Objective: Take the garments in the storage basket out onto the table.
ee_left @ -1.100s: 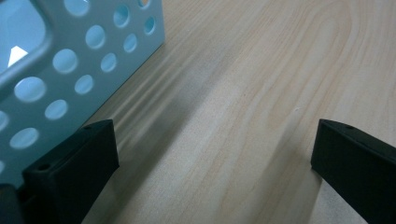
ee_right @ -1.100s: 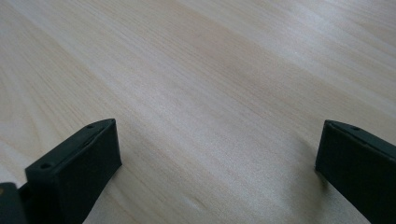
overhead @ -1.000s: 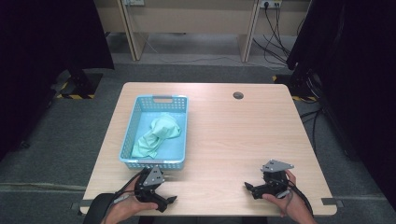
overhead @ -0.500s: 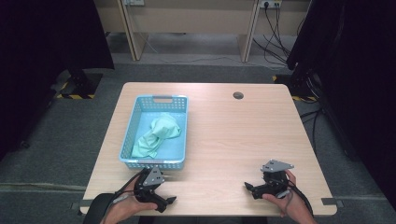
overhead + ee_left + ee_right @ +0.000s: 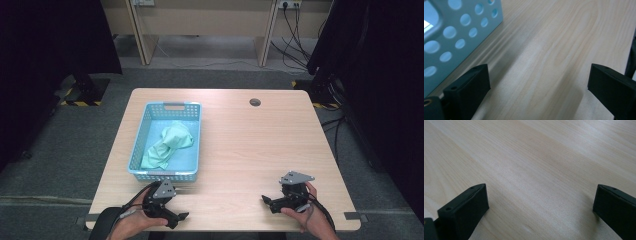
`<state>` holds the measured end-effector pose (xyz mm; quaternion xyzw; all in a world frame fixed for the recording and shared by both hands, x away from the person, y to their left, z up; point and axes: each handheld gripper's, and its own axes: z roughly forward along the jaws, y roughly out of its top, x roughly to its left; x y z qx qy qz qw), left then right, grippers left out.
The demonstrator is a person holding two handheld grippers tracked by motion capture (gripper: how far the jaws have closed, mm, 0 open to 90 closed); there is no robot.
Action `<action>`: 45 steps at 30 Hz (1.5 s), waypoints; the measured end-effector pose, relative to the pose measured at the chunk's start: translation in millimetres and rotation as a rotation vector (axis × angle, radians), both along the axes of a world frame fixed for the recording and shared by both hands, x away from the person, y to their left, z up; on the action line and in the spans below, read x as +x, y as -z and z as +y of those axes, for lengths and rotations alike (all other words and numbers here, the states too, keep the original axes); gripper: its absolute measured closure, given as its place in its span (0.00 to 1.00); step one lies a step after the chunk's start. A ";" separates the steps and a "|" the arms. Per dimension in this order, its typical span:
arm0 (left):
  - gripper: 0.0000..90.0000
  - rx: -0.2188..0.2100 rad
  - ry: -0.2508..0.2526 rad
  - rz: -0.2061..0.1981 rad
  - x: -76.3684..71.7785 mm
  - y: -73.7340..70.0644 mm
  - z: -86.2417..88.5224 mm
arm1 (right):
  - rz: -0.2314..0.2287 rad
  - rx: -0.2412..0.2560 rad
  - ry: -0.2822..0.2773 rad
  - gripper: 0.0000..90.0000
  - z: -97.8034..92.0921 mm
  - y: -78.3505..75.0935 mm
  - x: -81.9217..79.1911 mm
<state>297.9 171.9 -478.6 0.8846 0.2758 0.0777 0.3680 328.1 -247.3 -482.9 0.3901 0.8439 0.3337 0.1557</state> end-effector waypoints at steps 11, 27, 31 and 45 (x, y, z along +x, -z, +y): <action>0.04 -0.066 0.042 0.007 -8.7 -10.7 -8.3 | 0.000 0.000 0.000 0.00 0.0 0.0 0.0; 0.04 -0.144 0.042 0.014 -10.3 -23.8 -7.8 | 0.000 0.000 0.000 0.00 0.0 0.0 0.0; 0.04 -0.152 0.040 0.011 -10.0 -26.0 -7.8 | 0.000 0.001 0.001 0.00 0.1 0.0 0.0; 0.03 -0.202 0.038 -0.011 -9.2 -43.4 -9.7 | 0.001 0.001 0.002 0.00 0.2 0.0 0.3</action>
